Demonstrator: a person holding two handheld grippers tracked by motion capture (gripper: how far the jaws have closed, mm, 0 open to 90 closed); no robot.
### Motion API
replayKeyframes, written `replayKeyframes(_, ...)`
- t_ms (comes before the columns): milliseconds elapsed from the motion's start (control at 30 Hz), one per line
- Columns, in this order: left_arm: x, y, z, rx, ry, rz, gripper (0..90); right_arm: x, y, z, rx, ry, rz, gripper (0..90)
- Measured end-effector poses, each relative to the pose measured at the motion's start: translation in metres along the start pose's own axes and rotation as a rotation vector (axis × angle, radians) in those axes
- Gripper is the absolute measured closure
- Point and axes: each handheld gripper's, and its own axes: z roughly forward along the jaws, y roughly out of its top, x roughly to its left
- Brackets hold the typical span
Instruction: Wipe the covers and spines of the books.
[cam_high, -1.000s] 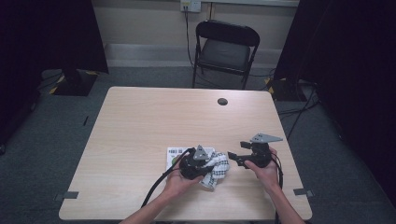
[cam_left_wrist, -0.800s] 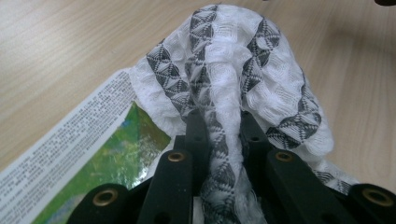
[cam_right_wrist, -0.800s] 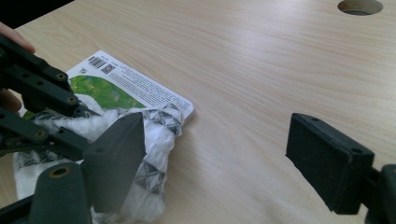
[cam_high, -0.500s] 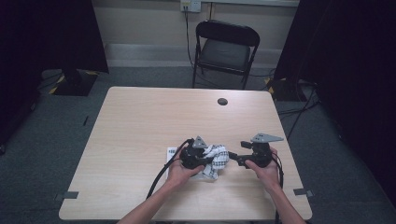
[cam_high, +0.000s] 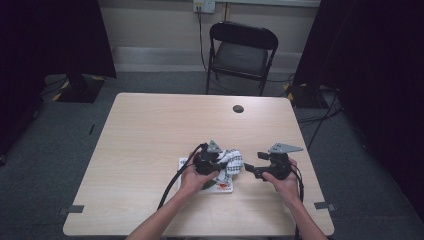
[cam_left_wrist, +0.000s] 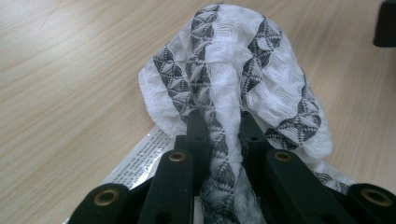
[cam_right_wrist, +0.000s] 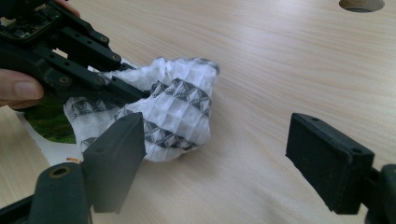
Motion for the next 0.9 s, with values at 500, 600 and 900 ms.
replayKeyframes(500,-0.036,-0.015,-0.009,0.012,-0.088,0.085,78.6,-0.001,0.0,0.0,-0.001,-0.007,0.0,19.5)
replayKeyframes(600,-0.04,-0.015,-0.009,0.012,-0.094,0.096,78.7,0.001,0.001,0.001,-0.001,-0.006,0.0,19.5)
replayKeyframes(900,-0.007,-0.002,0.0,-0.019,-0.023,-0.004,78.9,-0.001,0.0,0.0,-0.005,-0.002,0.0,19.4)
